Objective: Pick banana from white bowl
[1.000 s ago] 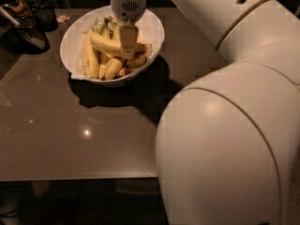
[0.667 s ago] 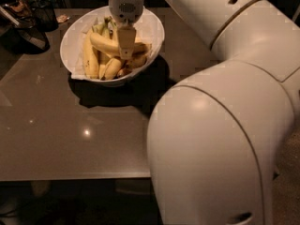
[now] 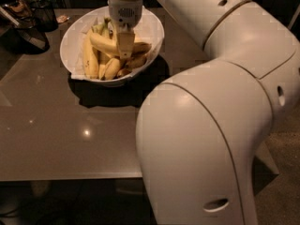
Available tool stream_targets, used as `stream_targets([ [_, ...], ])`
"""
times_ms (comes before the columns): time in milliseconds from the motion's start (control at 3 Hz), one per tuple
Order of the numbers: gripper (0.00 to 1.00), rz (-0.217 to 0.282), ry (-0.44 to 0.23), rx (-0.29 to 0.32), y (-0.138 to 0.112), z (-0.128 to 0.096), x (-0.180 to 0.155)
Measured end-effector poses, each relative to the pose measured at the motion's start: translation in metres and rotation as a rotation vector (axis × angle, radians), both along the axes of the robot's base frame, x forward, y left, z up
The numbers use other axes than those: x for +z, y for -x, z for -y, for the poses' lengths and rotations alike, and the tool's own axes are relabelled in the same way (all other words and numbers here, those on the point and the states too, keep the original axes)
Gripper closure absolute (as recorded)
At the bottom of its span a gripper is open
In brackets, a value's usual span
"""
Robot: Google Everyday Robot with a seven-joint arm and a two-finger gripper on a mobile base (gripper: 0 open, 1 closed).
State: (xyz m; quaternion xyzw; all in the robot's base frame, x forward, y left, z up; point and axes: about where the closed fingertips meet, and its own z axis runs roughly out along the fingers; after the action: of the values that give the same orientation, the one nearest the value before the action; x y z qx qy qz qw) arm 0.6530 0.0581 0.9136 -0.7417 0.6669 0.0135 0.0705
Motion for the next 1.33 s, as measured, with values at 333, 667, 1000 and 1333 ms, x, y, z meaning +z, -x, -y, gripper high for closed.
stream_targets([
  [333, 0.91, -0.002, -0.002, -0.001, 0.0, 0.0, 0.0],
  [667, 1.0, -0.002, -0.002, -0.001, 0.0, 0.0, 0.0],
  [1000, 1.0, 0.056, -0.027, -0.001, 0.0, -0.003, 0.012],
  [1333, 1.0, 0.138, -0.052, -0.001, 0.019, -0.004, 0.043],
])
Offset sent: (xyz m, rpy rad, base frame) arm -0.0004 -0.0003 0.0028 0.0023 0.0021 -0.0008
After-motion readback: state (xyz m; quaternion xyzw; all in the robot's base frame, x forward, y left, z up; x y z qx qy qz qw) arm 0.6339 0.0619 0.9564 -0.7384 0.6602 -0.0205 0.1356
